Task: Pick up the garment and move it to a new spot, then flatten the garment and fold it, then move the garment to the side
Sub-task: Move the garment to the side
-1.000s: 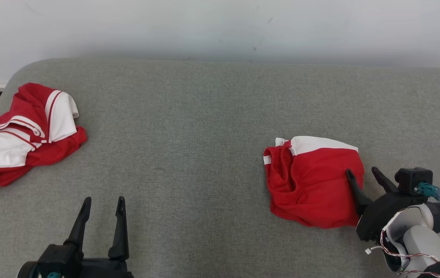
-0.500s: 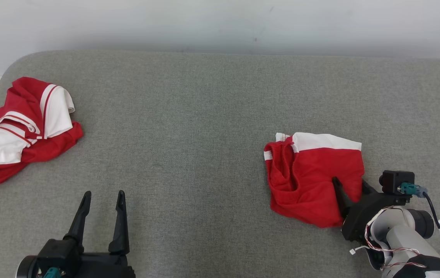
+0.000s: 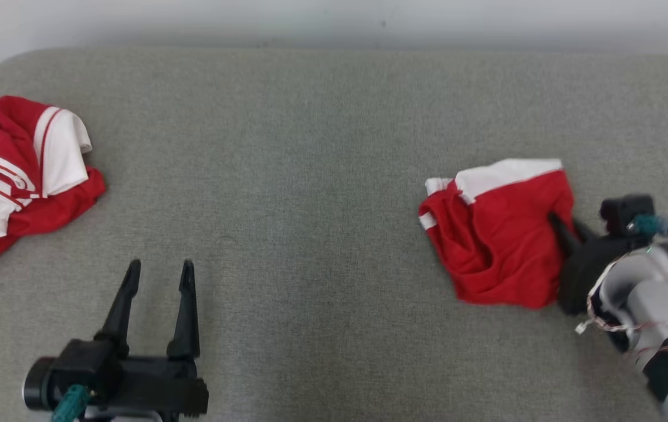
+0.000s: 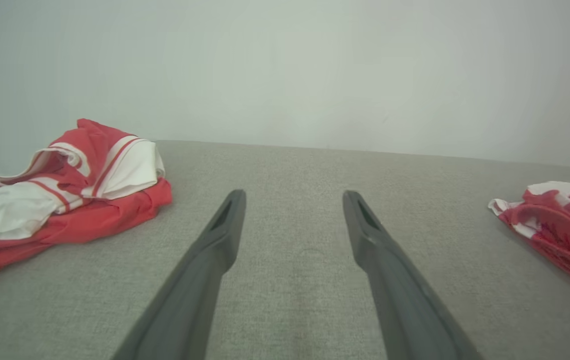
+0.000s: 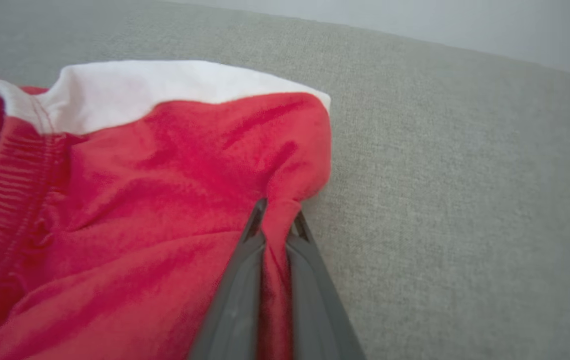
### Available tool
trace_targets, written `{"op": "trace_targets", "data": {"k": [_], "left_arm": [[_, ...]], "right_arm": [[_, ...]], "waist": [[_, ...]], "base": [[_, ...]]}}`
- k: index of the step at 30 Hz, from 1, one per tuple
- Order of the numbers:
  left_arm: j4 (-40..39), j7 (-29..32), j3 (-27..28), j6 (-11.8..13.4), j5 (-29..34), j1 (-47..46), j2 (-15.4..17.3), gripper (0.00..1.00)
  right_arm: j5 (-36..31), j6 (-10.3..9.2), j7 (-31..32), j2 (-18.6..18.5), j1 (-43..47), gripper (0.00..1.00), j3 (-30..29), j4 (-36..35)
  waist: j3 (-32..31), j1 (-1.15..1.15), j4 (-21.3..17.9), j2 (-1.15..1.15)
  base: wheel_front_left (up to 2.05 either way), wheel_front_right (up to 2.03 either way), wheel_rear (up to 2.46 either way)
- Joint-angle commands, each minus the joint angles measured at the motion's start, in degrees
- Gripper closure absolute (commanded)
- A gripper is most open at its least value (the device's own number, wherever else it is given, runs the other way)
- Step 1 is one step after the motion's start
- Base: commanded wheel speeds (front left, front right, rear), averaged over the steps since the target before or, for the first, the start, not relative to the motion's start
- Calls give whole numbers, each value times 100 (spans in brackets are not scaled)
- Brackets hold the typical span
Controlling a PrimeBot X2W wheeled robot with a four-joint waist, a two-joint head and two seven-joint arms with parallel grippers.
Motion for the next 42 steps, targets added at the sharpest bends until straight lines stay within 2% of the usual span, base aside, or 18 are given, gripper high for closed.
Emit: {"op": "trace_targets", "data": {"k": [1,11,17,22,30,42], "left_arm": [[-92,-2,-9,-7,-79,-144,-1,0],[-765,-3,-68,-73,131,-822,2,0],[-1052,-2,31,-138,296,-1055,51,0],[-1240,-3,127,-152,381,-1057,119,0],[-1426,-1,219,-168,452,-996,219,0],[-1507,1,188,-192,501,-1027,221,0]], "right_arm": [[-27,-19,49,-193,-169,100,85,-79],[51,-17,243,-1662,-1386,100,770,-891],[142,-18,387,-2516,-1896,100,885,-1273],[267,-18,425,-2980,-2174,100,781,-1443],[213,-18,403,-3445,-2414,100,744,-1607],[-135,-18,552,-3509,-3081,100,964,-1433]], "waist": [[378,-1,-86,0],[1697,-1,-405,0],[2176,-1,-720,0],[2416,-1,-1016,0],[2609,-1,-1243,0],[2703,-1,-1187,0]], "base": [[0,0,0],[0,0,0],[0,0,0],[0,0,0],[0,0,0],[0,0,0]]}}
